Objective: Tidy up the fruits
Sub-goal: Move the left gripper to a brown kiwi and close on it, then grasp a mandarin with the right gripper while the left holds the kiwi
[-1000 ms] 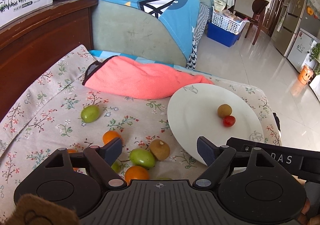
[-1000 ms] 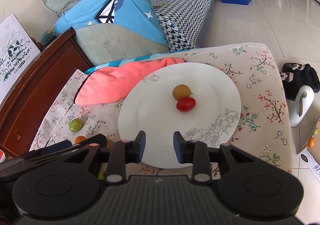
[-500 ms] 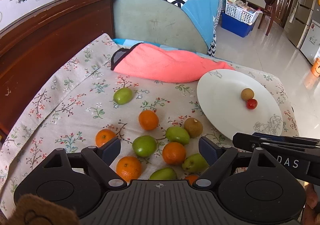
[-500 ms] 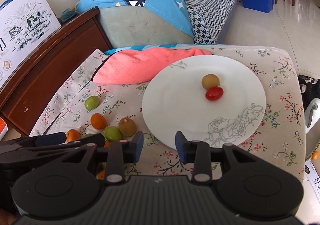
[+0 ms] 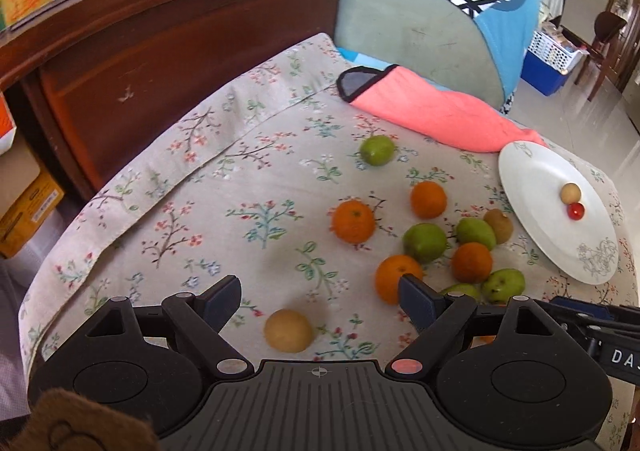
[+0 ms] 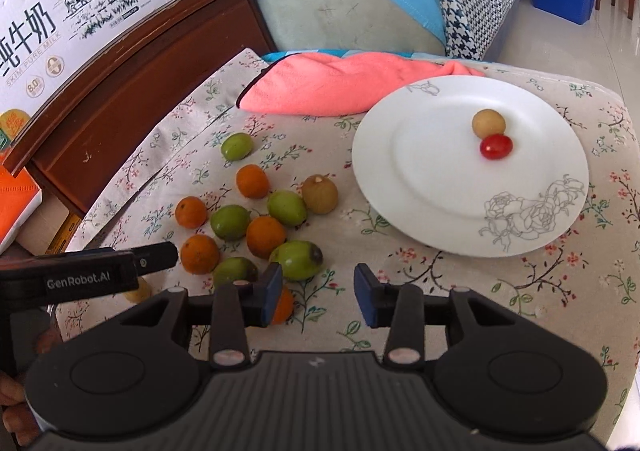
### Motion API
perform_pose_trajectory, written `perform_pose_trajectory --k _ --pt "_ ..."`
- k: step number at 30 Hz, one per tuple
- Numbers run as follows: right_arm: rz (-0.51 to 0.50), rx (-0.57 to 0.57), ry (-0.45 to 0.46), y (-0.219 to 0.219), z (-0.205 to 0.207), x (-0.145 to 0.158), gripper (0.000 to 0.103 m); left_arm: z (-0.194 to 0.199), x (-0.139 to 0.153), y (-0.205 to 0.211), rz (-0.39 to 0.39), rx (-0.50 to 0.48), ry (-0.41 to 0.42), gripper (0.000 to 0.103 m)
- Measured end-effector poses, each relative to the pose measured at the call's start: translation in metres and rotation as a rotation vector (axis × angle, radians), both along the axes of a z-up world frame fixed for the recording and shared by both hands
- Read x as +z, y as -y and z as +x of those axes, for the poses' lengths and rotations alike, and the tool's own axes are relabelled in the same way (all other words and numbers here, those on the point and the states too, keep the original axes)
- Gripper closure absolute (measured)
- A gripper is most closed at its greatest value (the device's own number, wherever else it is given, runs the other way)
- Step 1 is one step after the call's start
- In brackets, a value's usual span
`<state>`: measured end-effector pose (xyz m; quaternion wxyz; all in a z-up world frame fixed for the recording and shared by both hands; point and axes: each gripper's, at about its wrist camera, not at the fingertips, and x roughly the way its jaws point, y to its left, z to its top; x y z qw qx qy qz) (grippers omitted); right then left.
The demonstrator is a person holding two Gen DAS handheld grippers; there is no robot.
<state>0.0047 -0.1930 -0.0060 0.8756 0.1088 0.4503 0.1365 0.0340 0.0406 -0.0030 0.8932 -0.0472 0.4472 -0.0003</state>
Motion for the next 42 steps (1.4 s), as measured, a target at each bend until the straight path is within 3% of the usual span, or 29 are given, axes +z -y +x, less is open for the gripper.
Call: perform_pose_trajectory --k 5,18,24,26,35,42 --pt "-0.007 0.048 -0.011 -0.012 -0.007 -0.004 0.062 -0.011 -0.008 -0.019 -0.006 0.045 -0.014 0.016" --pt "-0.067 0.087 -0.020 -0.033 -0.008 -0.012 0.062 -0.025 -0.023 -0.024 0.008 0.033 -0.012 0.019" --pt "-0.081 0.092 -0.010 -0.035 -0.008 -0.013 0.062 -0.025 -0.027 -0.007 0.055 -0.023 0.009 0.033" --pt "-0.085 0.096 -0.006 -0.035 -0.008 -0.013 0.063 -0.025 -0.028 -0.004 0.076 -0.037 0.018 0.047" --pt "-0.083 0.102 0.003 -0.034 -0.008 -0.014 0.077 -0.026 -0.026 0.000 0.058 -0.051 0.050 0.076" --pt "-0.088 0.109 0.020 -0.035 -0.011 -0.013 0.077 -0.025 -0.023 0.002 0.020 -0.050 0.054 0.077"
